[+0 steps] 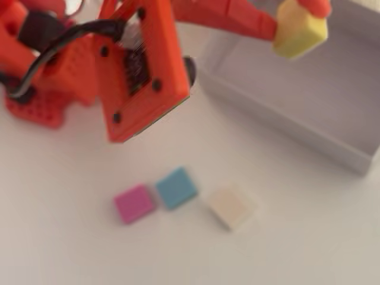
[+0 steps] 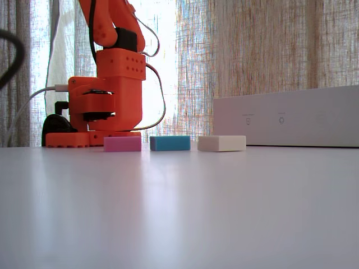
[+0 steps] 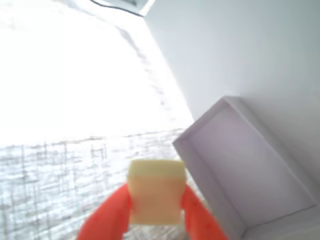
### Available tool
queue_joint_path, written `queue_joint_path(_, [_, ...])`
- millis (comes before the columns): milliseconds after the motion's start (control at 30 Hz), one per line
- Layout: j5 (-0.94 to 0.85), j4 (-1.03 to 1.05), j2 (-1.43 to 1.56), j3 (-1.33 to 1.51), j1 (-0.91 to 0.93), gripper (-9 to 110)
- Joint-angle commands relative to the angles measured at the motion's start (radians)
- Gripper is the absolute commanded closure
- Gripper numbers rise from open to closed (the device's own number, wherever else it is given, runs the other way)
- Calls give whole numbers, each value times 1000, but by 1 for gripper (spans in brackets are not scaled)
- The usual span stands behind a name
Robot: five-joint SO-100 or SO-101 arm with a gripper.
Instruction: Grasp the yellow cuboid and put it in the bin.
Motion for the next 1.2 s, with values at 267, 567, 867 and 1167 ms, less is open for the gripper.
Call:
queue_joint_path(267, [-147, -298, -14, 402, -138, 110])
queue_joint_path(567, [-167, -502, 97, 741, -117, 109])
queue_joint_path(867, [-167, -641, 189, 965, -106, 88])
queue_joint_path(1167, [-166, -673, 225, 1035, -100, 64])
